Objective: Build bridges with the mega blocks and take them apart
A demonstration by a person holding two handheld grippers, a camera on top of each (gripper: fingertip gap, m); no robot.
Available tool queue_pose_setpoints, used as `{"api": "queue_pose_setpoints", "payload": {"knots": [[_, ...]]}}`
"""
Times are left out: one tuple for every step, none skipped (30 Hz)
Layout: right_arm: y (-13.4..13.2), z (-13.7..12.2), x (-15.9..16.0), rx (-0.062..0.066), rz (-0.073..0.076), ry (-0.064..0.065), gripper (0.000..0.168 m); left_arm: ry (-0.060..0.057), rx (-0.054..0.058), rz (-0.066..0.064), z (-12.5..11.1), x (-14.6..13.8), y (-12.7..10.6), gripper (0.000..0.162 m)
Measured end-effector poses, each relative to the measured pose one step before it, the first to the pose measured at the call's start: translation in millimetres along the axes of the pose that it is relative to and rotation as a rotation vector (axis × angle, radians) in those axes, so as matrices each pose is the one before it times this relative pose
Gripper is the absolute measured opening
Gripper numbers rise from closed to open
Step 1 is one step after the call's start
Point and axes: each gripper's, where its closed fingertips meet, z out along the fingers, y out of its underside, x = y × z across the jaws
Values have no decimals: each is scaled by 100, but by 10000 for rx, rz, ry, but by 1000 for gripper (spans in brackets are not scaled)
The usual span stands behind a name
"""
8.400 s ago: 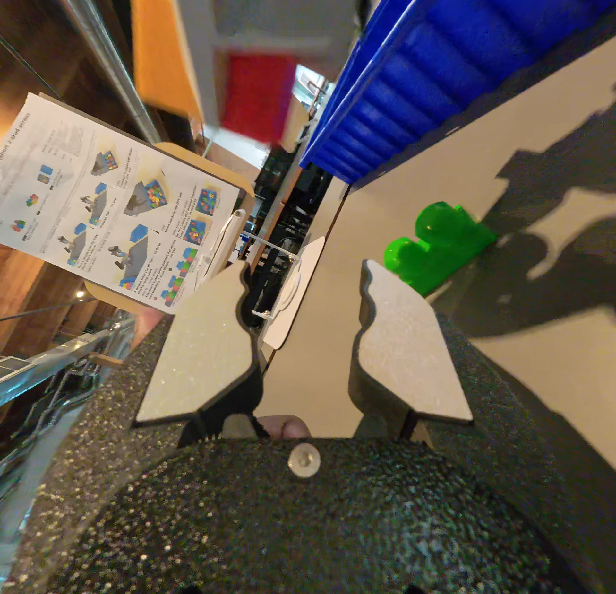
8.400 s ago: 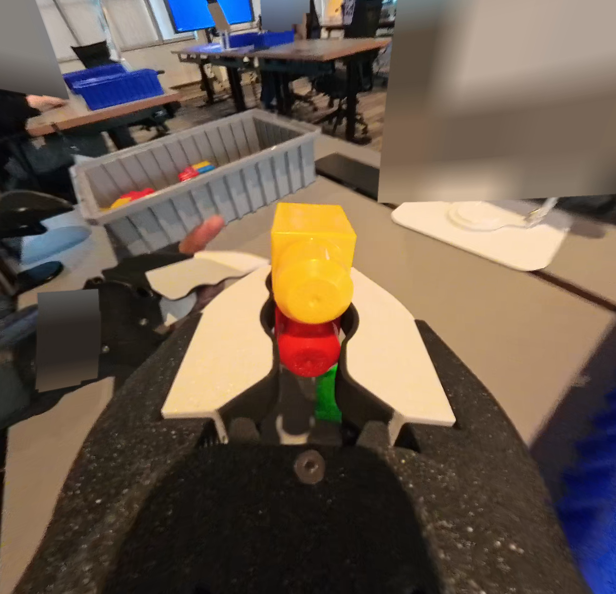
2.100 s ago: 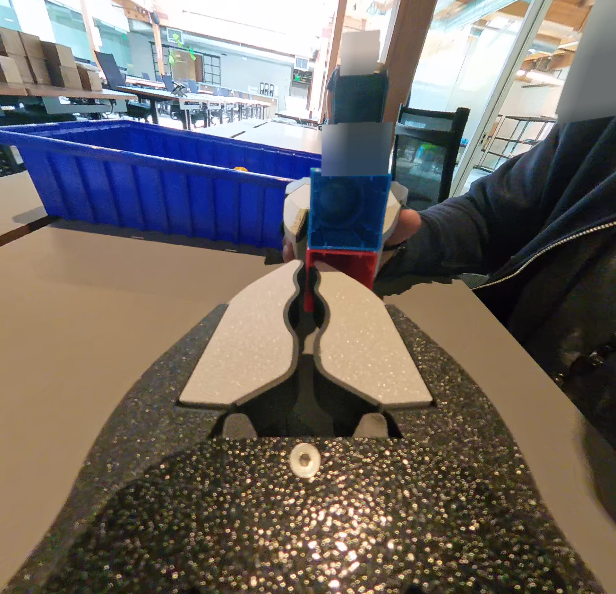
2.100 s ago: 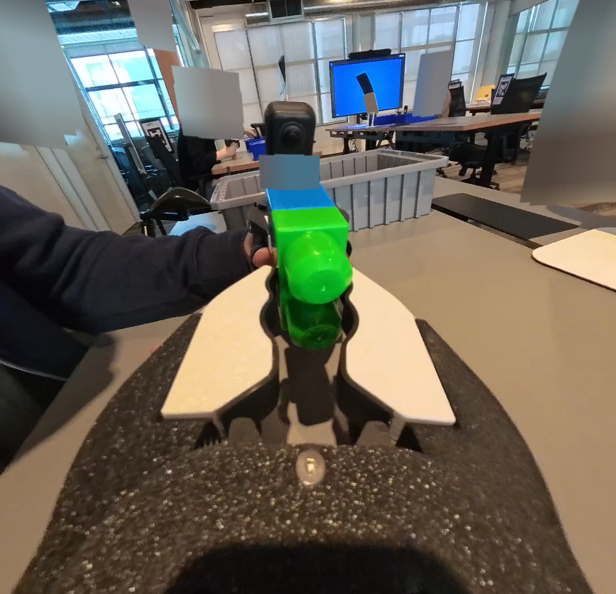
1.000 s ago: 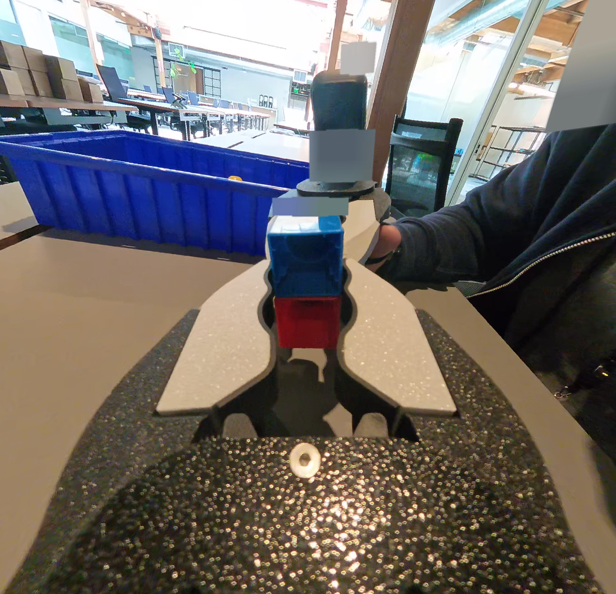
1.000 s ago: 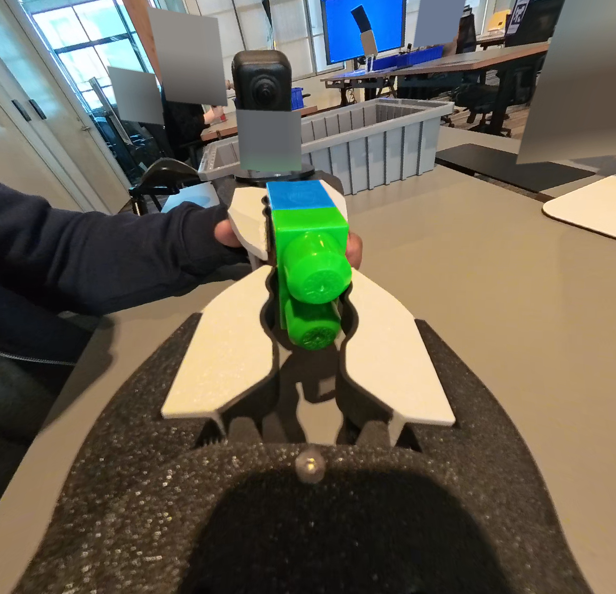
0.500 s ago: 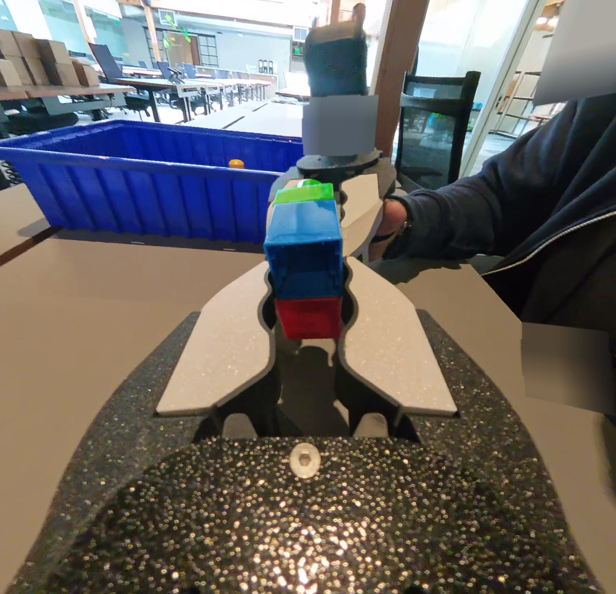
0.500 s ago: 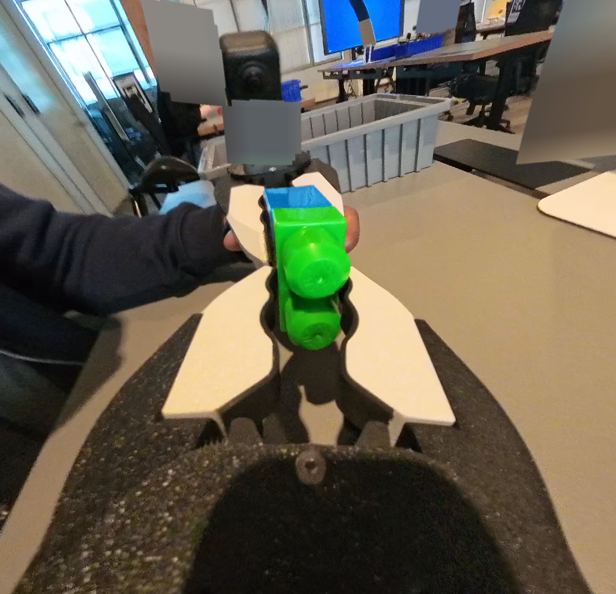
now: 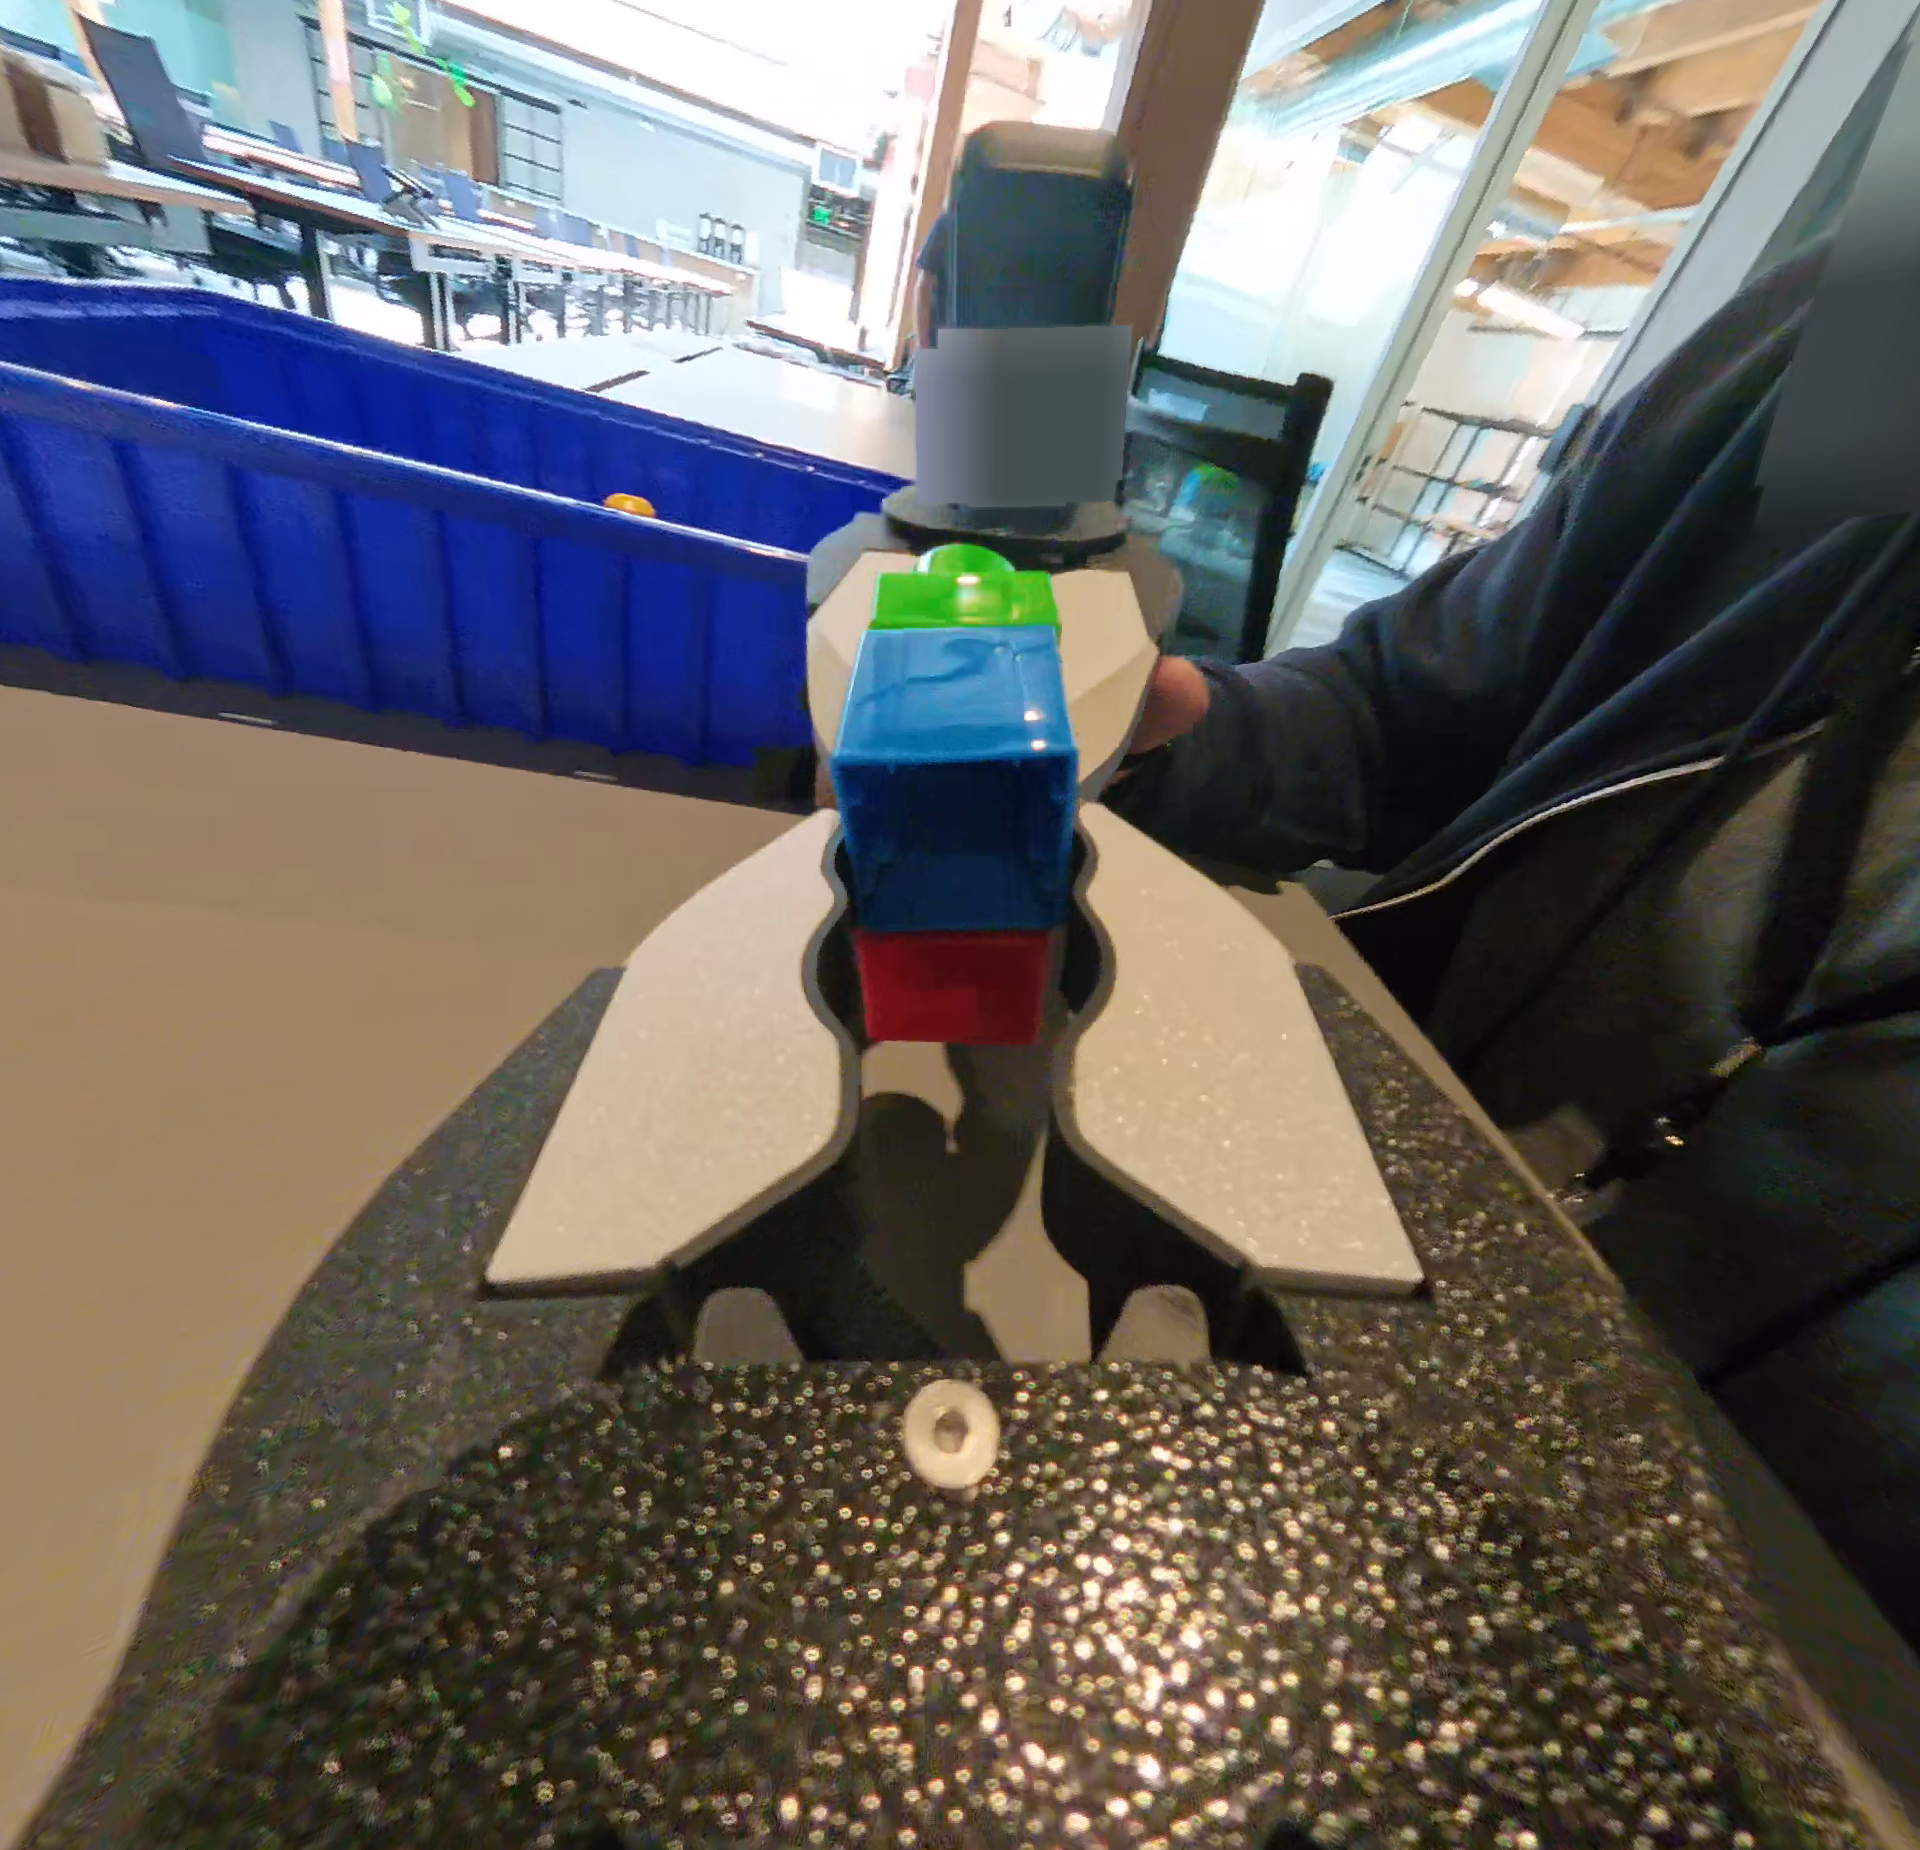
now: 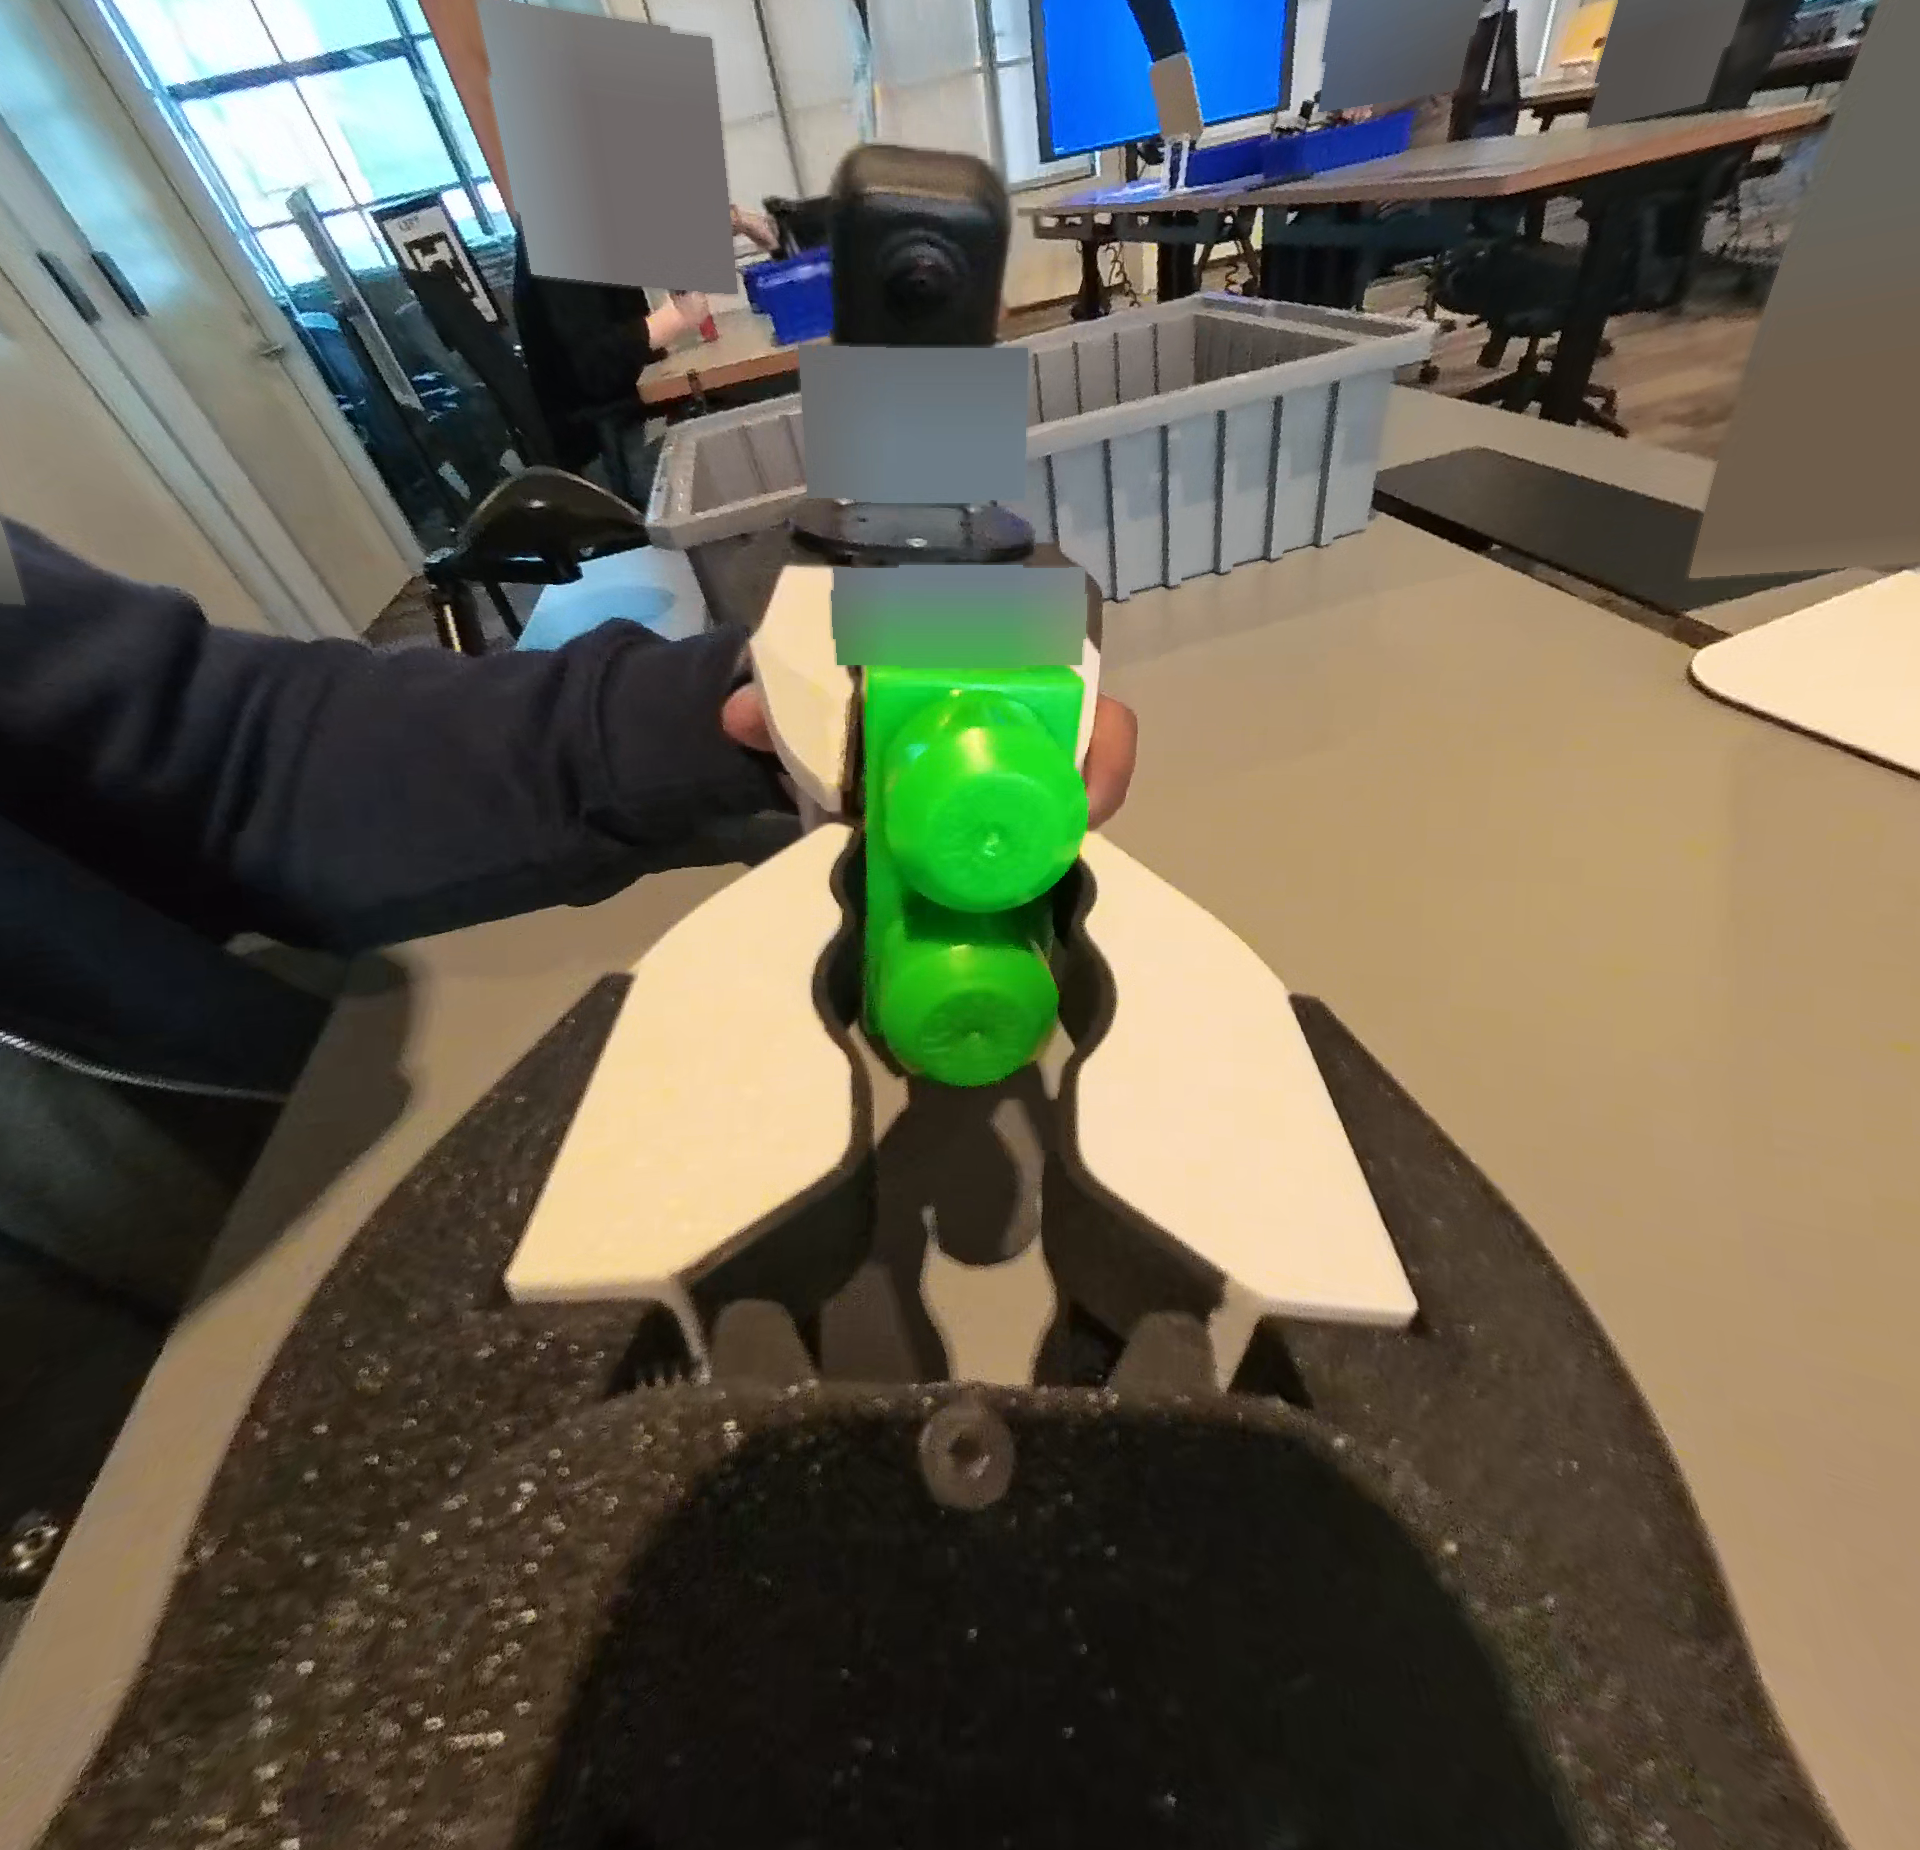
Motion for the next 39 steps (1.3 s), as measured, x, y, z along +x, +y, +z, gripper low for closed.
{"api": "queue_pose_setpoints", "payload": {"knots": [[-39, -38, -93, 26, 86, -123, 35, 87, 66, -130, 2, 71, -71, 36], [-66, -30, -34, 84, 237, -133, 35, -1, 67, -1, -2, -9, -79, 36], [-94, -10, -26, 141, 283, -134, 35, -71, 31, 143, -14, -50, -84, 36], [-95, 18, 13, 165, 305, -86, 35, -133, 36, 214, -64, -74, -140, 36], [-38, 50, 75, 133, 245, -18, 35, -155, -4, 158, -96, -129, -128, 35], [-2, 69, 75, 86, 184, 12, 36, -144, -4, 149, -110, -113, -91, 35], [14, 59, 89, 36, 42, 66, 35, -146, 10, 154, -72, -134, -82, 36], [-22, 13, 64, 10, -95, 104, 35, -90, 9, 115, -26, -77, -31, 36], [-37, -18, -5, -3, -111, 67, 35, -3, 57, 5, 9, -1, -84, 36], [-64, -37, -5, 5, -81, 39, 35, 9, 100, 8, 8, 12, -119, 36], [-51, -53, 17, 11, -56, 41, 35, -11, 73, 23, -21, -27, -86, 36], [-103, -96, 68, 41, -34, 42, 35, -5, 100, -4, -104, -47, -142, 36], [-119, -112, 52, 49, 11, 8, 35, 17, 110, -35, -149, -34, -186, 36], [-149, -111, 67, 66, 28, 6, 35, -6, 112, -16, -172, -51, -198, 36], [-114, -109, 63, 51, 16, 17, 35, -46, 109, -3, -184, -100, -216, 36], [-17, -49, 71, -9, -23, 42, 35, -37, 139, -13, -188, -92, -291, 36], [35, 5, 24, -36, -58, 44, 35, -54, 127, 4, -199, -110, -267, 35], [40, 45, -48, -38, -75, 26, 35, -36, 96, -6, -208, -91, -221, 35], [49, 101, -108, -45, -99, 12, 35, -152, 32, 58, -193, -245, -127, 35], [91, 127, -139, -79, -132, 16, 35, -237, 12, 130, -230, -345, -143, 35], [114, 133, -108, -87, -161, 52, 35, -283, 61, 130, -280, -428, -260, 35], [115, 123, -64, -73, -190, 82, 35, -384, 87, 139, -337, -604, -339, 35], [153, 111, -80, -90, -216, 69, 35, -405, -61, 230, -327, -660, -185, 35], [242, 131, -62, -123, -281, 94, 35, -506, -187, 314, -197, -834, -83, 36], [339, 170, -49, -169, -354, 130, 35, -453, -159, 265, 8, -812, -243, 36], [366, 193, -203, -180, -364, 55, 35, -273, -27, 214, 283, -595, -587, 35], [352, 250, -378, -186, -329, -57, 35, -77, 1, 206, 589, -331, -778, 36], [295, 266, -428, -158, -342, -63, 35, 99, -96, 250, 915, -98, -791, 35], [225, 256, -514, -135, -395, -88, 35, 197, -264, 373, 1251, 8, -688, 35], [198, 250, -651, -120, -436, -155, 35, 231, -457, 463, 1573, -4, -571, 35], [107, 226, -726, -82, -400, -201, 35, 261, -534, 491, 1830, -8, -572, 35], [-10, 207, -740, -30, -331, -223, 35, 410, -468, 466, 2004, 156, -703, 36], [-151, 157, -702, 33, -260, -219, 35, 534, -323, 373, 2119, 205, -821, 35], [-242, 121, -646, 86, -203, -222, 35, 596, -287, 258, 2248, 121, -733, 36], [-277, 69, -582, 114, -163, -215, 36, 637, -365, 206, 2317, 77, -495, 36], [-255, 45, -508, 106, -136, -194, 36, 642, -420, 264, 2354, 73, -320, 36], [-201, 26, -409, 78, -126, -157, 35, 655, -502, 369, 2331, 155, -177, 36], [-138, -2, -309, 51, -126, -113, 36, 637, -630, 451, 2292, 188, 30, 36], [-80, -21, -183, 24, -106, -65, 36, 648, -747, 488, 2210, 286, 188, 36]]}}
